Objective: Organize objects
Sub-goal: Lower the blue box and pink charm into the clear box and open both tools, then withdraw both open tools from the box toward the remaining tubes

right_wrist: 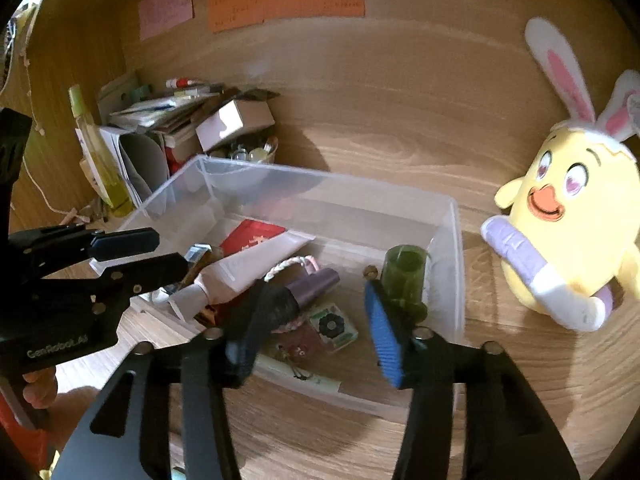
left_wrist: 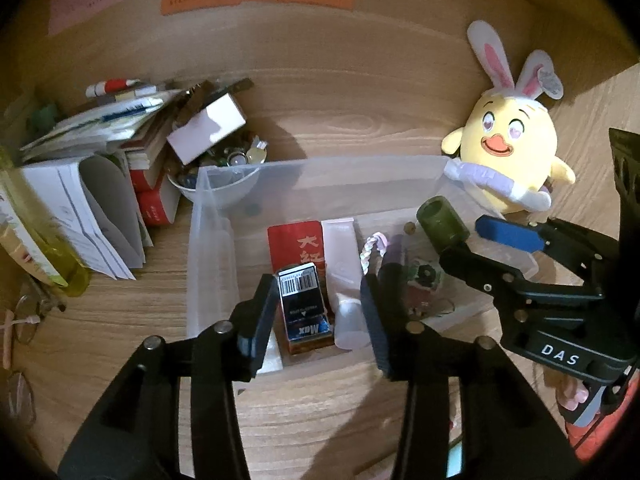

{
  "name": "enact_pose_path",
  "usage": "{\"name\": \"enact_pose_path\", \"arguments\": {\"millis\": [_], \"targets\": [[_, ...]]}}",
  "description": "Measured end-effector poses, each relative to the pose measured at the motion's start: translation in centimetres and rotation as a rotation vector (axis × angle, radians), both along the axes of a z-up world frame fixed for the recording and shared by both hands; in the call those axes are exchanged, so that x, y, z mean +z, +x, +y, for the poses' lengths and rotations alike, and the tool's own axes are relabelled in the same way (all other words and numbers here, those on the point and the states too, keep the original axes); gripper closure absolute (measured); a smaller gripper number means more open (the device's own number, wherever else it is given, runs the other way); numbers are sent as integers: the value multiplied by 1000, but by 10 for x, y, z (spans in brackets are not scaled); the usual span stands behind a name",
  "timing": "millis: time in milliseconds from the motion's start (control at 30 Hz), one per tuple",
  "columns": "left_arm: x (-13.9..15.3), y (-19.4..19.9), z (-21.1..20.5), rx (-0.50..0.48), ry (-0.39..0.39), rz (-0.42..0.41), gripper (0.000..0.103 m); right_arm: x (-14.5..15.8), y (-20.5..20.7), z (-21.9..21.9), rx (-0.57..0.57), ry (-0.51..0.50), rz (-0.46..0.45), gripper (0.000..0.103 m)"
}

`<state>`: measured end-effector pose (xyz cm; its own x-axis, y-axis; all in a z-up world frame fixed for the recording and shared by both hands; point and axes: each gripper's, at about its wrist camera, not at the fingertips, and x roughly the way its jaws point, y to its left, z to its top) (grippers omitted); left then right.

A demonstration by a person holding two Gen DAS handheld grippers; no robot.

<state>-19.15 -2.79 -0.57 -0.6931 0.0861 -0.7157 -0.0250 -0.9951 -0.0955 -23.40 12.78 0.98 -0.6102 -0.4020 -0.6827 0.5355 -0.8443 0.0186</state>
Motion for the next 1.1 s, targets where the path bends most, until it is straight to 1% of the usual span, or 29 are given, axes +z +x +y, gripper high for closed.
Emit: {"name": "enact_pose_path", "arguments": {"millis": [33, 100, 133, 200, 233, 333, 400, 500, 600, 800, 1000, 1100], "targets": [[2, 2, 0, -1, 1, 4, 57, 2, 2, 1, 1, -1, 5, 51], [7, 7, 0, 0, 0, 13, 49, 6, 7, 2, 1, 0, 15, 50], [9, 10, 0, 3, -3, 20, 47, 8, 10, 3, 1, 0, 21, 49], [13, 16, 0, 4, -8, 33, 43, 12, 17, 6, 2, -4, 37, 39], [15, 19, 0, 4, -8, 38, 41, 14, 20, 7, 4, -5, 43, 38], [19, 28, -1, 5, -4, 44, 36, 18, 31, 10, 14, -2, 58, 37], [21, 33, -2, 10, -4, 47, 29, 21, 38, 11, 23, 2, 66, 37], [23, 43, -4, 15, -7, 56, 29, 22, 48, 14, 31, -4, 69, 32], [24, 54, -7, 26, -14, 64, 27, 22, 58, 17, 36, -7, 73, 29], [20, 73, -12, 31, -16, 51, 26, 17, 78, 19, 53, 7, 68, 29], [9, 90, -14, 34, -21, 19, 26, 4, 96, 21, 84, -1, 13, 28], [3, 97, -14, 32, -24, 3, 26, -3, 109, 20, 104, 11, 0, 28]]}}
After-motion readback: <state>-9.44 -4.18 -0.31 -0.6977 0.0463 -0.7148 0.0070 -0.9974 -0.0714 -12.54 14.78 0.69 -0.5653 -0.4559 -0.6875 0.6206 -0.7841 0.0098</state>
